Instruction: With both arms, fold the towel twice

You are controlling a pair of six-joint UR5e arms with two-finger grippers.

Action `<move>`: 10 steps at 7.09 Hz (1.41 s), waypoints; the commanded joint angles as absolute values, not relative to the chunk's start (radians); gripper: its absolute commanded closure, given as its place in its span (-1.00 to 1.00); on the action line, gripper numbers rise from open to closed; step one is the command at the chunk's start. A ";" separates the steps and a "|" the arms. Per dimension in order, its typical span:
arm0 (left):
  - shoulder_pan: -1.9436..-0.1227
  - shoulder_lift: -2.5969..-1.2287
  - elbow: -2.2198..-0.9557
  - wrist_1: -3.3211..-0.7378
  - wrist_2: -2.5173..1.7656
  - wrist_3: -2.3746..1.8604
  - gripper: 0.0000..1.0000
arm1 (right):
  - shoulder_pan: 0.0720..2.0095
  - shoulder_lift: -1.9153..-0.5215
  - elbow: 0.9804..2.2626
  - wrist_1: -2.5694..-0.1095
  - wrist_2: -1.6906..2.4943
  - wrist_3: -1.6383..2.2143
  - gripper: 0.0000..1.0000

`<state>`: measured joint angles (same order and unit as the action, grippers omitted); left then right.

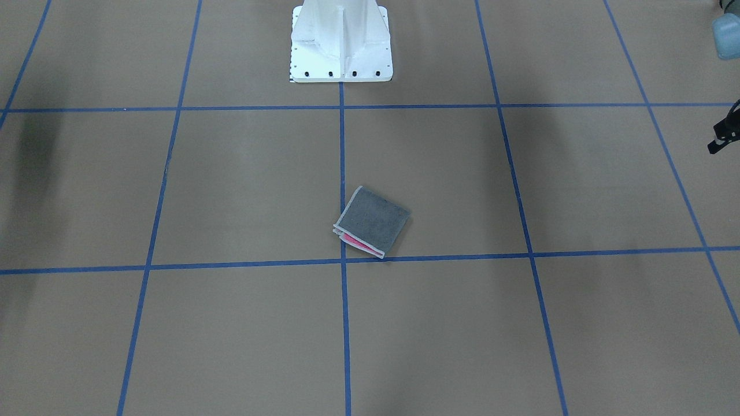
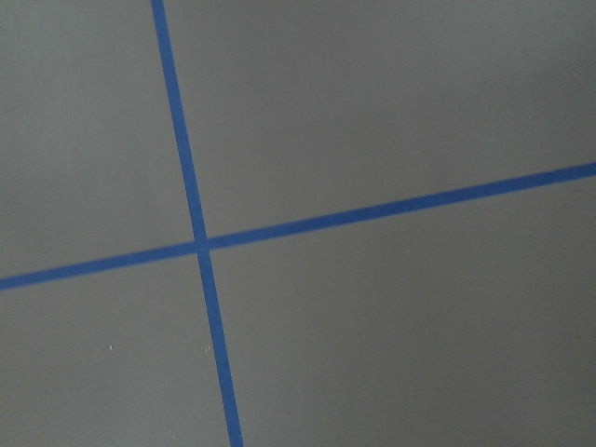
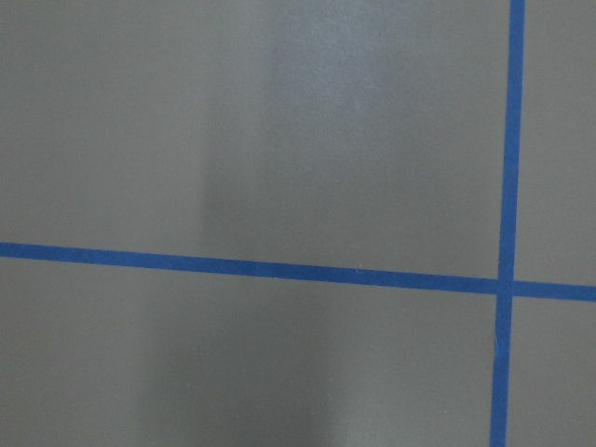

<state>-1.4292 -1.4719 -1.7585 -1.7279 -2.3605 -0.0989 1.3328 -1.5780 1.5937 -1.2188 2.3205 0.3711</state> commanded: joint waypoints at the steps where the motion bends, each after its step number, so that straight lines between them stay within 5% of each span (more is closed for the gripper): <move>1: -1.518 -1.407 -1.766 -1.729 -2.355 -0.002 -1.00 | 1.335 -1.578 1.592 -1.268 2.318 0.327 -1.00; 6: -1.543 -1.437 -1.750 -1.591 -2.272 -0.002 -1.00 | 1.351 -1.594 1.600 -1.307 2.315 0.249 -1.00; 10: -1.543 -1.454 -1.733 -1.548 -2.327 -0.018 -1.00 | 1.425 -1.507 1.661 -1.637 2.313 0.047 -1.00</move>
<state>-1.5432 -1.4426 -1.7410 -1.5508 -2.3235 -0.0133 1.3852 -1.5524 1.6262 -1.4899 2.3160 0.1381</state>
